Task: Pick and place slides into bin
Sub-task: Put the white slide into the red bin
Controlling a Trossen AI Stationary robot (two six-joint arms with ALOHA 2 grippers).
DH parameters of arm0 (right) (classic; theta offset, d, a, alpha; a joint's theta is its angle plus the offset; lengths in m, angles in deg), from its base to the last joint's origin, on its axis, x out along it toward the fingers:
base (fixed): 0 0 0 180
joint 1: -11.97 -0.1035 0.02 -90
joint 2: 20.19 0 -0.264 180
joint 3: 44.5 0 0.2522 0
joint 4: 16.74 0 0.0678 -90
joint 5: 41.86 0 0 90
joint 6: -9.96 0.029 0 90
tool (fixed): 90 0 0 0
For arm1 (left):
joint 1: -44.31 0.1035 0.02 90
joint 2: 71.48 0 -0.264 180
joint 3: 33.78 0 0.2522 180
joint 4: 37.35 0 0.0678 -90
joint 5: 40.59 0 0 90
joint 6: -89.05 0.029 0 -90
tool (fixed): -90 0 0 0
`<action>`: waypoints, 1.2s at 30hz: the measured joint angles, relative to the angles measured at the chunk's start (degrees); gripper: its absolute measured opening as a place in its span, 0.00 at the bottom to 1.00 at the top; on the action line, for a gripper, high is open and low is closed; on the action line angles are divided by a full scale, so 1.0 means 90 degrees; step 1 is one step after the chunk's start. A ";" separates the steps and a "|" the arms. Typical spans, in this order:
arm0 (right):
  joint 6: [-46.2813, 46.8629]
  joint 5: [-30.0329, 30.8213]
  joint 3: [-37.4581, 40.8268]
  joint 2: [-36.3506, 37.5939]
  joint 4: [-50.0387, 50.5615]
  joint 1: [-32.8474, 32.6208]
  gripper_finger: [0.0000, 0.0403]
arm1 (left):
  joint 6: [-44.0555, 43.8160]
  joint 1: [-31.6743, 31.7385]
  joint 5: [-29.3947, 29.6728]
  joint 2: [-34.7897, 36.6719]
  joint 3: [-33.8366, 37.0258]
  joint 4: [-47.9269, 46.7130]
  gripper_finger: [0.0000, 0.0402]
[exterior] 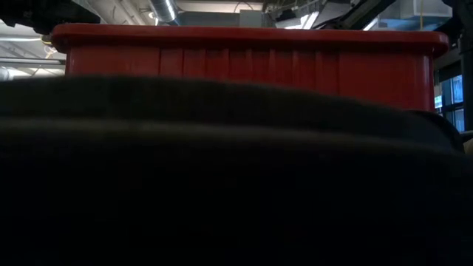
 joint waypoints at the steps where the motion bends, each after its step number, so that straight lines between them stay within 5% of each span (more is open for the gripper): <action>1: 0.0000 -0.0002 0.0000 0.0000 0.0002 -0.0007 0.52 | 0.0000 -0.0001 0.0000 -0.0001 0.0000 0.0000 0.65; 22: 0.0347 -0.1499 -0.0196 0.0005 0.0317 -0.0005 0.53 | -0.0002 -0.0001 -0.0002 0.0001 0.0000 0.0000 0.65; 36: 0.1270 -0.1524 -0.2361 0.0005 0.1474 -0.0165 0.52 | -0.0002 0.0000 -0.0002 -0.0001 0.0000 0.0000 0.65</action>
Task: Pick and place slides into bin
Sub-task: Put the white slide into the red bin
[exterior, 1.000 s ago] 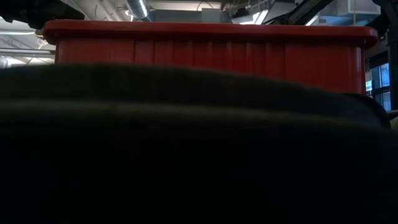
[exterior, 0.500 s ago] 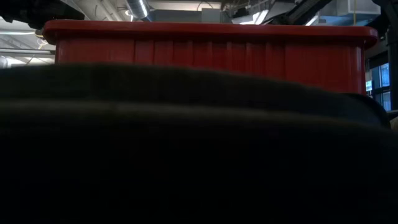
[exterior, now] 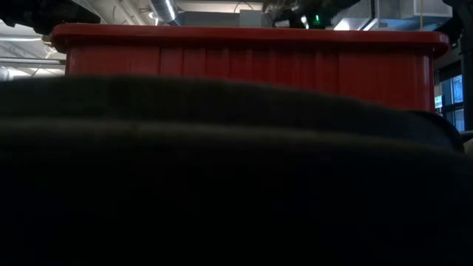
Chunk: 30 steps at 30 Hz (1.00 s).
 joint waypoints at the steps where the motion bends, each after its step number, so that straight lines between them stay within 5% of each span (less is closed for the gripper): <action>1: 0.0133 -0.0038 -0.0250 0.0000 0.0094 -0.0081 0.52 | 0.0000 0.0001 0.0000 0.0002 0.0000 0.0000 0.65; 8: 0.0842 -0.0889 -0.1963 0.0005 0.0536 -0.1112 0.52 | 0.0000 -0.0001 -0.0001 0.0001 0.0000 0.0000 0.65; 16: 0.1618 -0.1089 -0.3262 0.0005 0.0644 -0.3156 0.52 | 0.0000 0.0000 -0.0002 0.0000 0.0000 0.0002 0.65; 23: 0.2558 -0.1058 -0.3168 0.0005 0.0867 -0.5170 0.52 | 0.0000 0.0000 -0.0001 0.0001 0.0000 0.0001 0.65; 30: 0.4643 -0.0460 -0.2391 0.0005 0.1195 -0.6966 0.52 | 0.0000 0.0000 -0.0002 0.0001 0.0000 0.0000 0.65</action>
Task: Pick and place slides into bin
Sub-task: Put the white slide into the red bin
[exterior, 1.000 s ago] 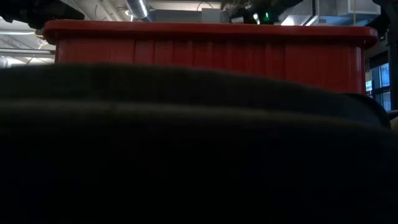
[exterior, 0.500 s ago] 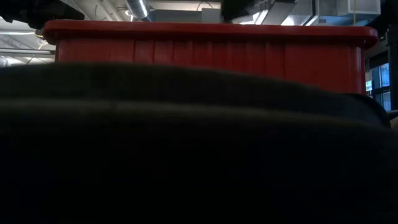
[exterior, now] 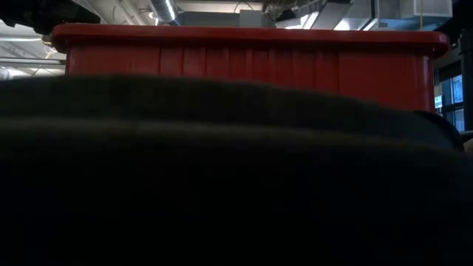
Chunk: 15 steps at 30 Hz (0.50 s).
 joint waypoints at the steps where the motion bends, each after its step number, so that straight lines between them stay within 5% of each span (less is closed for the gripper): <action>1: 0.0383 0.0046 0.0176 0.0005 0.0002 -0.0207 0.52 | 0.0000 0.0001 0.0000 0.0000 0.0000 0.0000 0.65; 8: 0.2757 0.0322 0.1720 0.0000 -0.0346 -0.1386 0.52 | -0.0027 -0.0001 0.0000 0.0001 0.0000 0.0002 0.65; 15: 0.3839 0.0314 0.3333 -0.0007 -0.1877 -0.1917 0.52 | -0.0027 -0.0001 0.0000 0.0000 0.0000 0.0003 0.65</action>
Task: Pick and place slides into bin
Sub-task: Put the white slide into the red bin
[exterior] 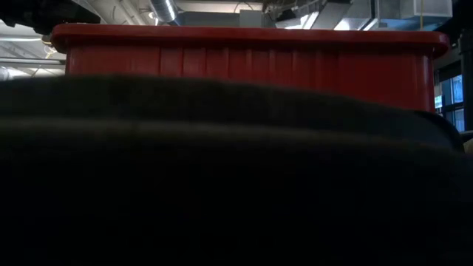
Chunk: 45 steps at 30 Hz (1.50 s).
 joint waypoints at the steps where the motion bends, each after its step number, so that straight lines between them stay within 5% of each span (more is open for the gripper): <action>1: 0.0084 0.0003 0.0157 0.0002 -0.0197 -0.0014 0.52 | 0.0000 0.0001 0.0000 -0.0001 0.0000 -0.0001 0.65; 17: 0.0230 -0.0255 0.1103 0.0002 -0.0597 0.0003 0.52 | -0.0021 0.0002 -0.0058 -0.0001 0.0002 -0.0001 0.65; 45: 0.0534 -0.0544 0.1448 0.0005 -0.0721 0.0068 0.52 | -0.0024 0.0002 -0.0056 -0.0001 0.0002 -0.0003 0.65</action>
